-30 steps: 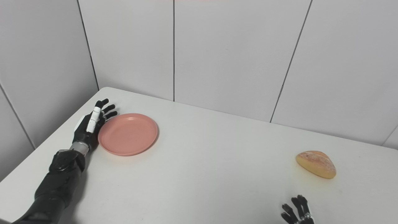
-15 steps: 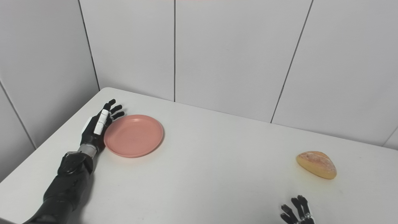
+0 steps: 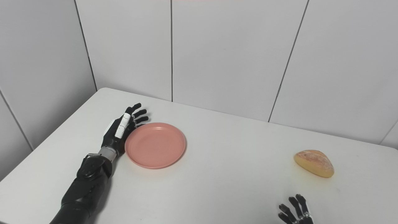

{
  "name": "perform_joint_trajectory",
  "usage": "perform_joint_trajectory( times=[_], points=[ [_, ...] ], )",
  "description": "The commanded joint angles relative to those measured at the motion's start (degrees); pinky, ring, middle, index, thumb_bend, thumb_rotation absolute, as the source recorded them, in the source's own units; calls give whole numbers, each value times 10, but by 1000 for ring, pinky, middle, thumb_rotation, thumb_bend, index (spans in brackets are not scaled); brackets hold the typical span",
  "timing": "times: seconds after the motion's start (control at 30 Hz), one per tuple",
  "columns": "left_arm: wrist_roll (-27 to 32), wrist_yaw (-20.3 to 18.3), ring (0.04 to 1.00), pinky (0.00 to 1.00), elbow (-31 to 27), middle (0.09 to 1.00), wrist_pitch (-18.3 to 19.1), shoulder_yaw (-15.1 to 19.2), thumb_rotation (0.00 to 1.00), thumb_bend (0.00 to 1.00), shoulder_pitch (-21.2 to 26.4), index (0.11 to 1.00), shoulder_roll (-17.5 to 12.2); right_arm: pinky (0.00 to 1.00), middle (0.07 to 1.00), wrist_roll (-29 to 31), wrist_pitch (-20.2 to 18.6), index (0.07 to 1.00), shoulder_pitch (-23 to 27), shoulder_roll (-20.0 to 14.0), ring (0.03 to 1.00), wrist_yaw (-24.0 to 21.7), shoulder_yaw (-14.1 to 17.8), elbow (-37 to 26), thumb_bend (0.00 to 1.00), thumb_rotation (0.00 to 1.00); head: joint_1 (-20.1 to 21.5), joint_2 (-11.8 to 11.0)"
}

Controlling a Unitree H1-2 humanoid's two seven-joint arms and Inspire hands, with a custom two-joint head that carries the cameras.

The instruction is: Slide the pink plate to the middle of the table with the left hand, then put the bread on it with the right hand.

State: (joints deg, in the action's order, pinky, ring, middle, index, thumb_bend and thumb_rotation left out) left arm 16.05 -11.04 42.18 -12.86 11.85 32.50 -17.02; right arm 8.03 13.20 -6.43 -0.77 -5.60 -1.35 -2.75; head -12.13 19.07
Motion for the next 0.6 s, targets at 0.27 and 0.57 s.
perform_joint_trajectory(
  times=[0.27,0.57],
  points=[
    [1,-1,810,737,-62,852,29,-11,816,881,-15,853,34,805,908,-2,-27,926,15,-6,819,5,9,27,741,1000,9,0],
    [5,-3,811,726,-62,849,31,-12,826,908,-18,874,53,792,904,-6,-29,926,16,-4,810,5,6,24,748,1000,35,15]
  ],
)
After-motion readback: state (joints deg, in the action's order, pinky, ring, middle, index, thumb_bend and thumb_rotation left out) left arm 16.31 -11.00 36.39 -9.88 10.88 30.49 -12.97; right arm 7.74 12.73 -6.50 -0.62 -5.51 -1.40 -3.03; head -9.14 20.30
